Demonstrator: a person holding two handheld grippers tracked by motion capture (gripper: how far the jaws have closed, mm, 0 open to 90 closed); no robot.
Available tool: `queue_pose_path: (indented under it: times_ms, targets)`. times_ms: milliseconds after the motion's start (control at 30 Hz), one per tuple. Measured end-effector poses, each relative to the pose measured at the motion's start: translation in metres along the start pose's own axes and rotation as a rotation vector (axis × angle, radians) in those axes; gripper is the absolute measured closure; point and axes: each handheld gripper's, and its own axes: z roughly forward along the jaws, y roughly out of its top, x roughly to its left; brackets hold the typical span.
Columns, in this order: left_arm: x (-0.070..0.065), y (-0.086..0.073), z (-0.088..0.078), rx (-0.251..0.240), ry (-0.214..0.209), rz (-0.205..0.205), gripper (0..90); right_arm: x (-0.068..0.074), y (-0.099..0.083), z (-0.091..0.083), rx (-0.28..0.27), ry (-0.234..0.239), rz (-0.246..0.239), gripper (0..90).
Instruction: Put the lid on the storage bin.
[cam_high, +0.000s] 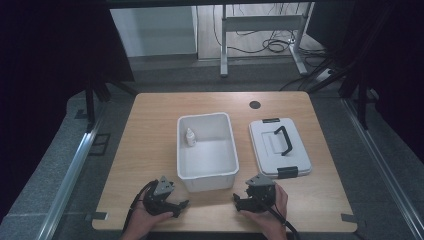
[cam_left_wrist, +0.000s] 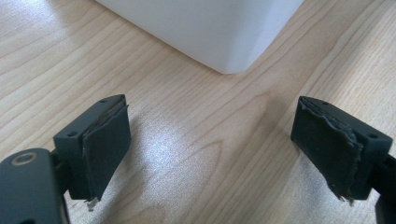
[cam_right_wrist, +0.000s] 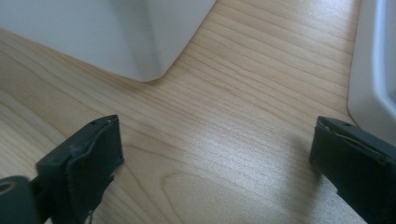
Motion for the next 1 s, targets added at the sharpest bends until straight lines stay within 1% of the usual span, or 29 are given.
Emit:
queue_pose_path:
  times_ms: [133, 800, 867, 900, 933, 1000]
  targets:
    - [0.0001, 0.0000, 0.0001, 0.000, -0.001, 0.001, 11.9, -0.0014, -0.0007, -0.0009, -0.008, 0.000, -0.001, 6.7]
    - [0.0000, 0.0001, 0.0001, 0.000, 0.000, 0.000, 11.9, -0.0023, -0.0003, -0.0009, -0.015, -0.003, 0.002, 9.8]
    - [0.0000, 0.0001, 0.0001, 0.000, 0.000, 0.000, 11.8, -0.0023, 0.0011, -0.0011, -0.013, 0.000, 0.004, 13.1]
    - [0.0000, 0.0001, 0.0001, 0.000, 0.000, 0.000, 11.8, -0.0023, 0.0011, -0.0011, -0.013, 0.000, 0.004, 13.1]
    - [0.0000, 0.0001, 0.0001, 0.000, 0.000, 0.000, 11.8, -0.0027, 0.0021, -0.0021, -0.011, 0.014, 0.020, 14.2]
    - [0.0000, 0.0001, 0.0001, 0.000, 0.000, 0.000, 11.8, -0.0032, 0.0021, -0.0036, -0.007, 0.024, 0.028, 15.0]
